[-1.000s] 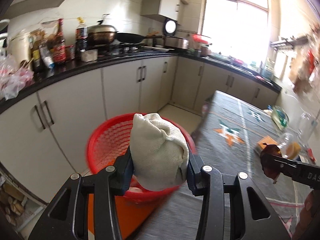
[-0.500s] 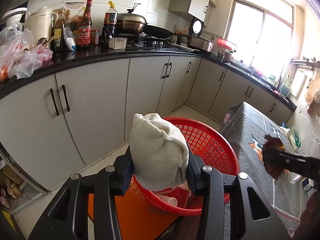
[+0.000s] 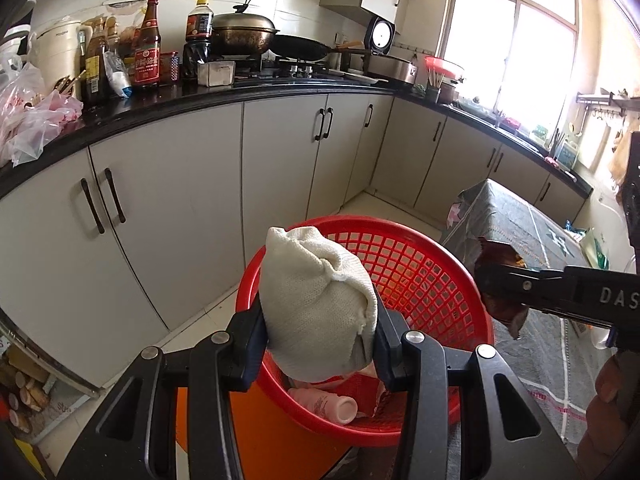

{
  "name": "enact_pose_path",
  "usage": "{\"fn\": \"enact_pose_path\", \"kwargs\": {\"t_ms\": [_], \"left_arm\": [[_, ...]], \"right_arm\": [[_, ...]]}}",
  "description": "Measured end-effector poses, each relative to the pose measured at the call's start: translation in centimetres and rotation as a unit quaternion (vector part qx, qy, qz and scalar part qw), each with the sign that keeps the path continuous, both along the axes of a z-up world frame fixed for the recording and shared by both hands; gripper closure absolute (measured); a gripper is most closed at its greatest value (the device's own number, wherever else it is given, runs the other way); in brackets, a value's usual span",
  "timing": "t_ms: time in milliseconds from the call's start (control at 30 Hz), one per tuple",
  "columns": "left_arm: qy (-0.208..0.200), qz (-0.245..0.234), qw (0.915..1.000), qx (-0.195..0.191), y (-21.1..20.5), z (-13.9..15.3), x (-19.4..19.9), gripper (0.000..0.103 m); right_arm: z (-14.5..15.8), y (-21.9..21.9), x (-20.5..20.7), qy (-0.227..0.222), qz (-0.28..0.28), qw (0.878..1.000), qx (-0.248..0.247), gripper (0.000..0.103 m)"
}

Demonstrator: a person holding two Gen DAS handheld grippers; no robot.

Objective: Collect trash
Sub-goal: 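Carry the snack bag and cloth bundle over the red basket with both grippers, then open both grippers to drop the snack bag and cloth into the basket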

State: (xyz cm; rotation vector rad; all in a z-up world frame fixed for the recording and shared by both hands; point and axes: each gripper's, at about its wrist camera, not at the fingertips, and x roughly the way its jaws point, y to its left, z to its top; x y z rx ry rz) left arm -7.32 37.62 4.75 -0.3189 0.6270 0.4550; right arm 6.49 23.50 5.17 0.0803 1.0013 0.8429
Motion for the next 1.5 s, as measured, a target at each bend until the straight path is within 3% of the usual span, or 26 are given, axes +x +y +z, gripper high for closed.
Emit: {"fn": "enact_pose_path", "kwargs": {"t_ms": [567, 833, 1133, 1500], "left_arm": [[0.016, -0.004, 0.9998, 0.011, -0.2, -1.0, 1.3, 0.060], [0.017, -0.005, 0.9998, 0.011, 0.0, -0.9, 1.4, 0.049], [0.008, -0.008, 0.9997, 0.023, -1.0, -0.1, 0.9, 0.036], [-0.003, -0.021, 0.9989, 0.041, -4.3, 1.7, 0.1, 0.031]], "right_arm": [[-2.0, 1.2, 1.9, 0.018, -0.011, 1.000, -0.009, 0.066], [-1.6, 0.8, 2.0, 0.020, -0.013, 1.000, 0.011, 0.063], [0.6, -1.9, 1.1, 0.000, -0.028, 0.999, 0.033, 0.063], [1.7, -6.7, -0.6, -0.014, -0.051, 0.998, 0.040, 0.063]]}}
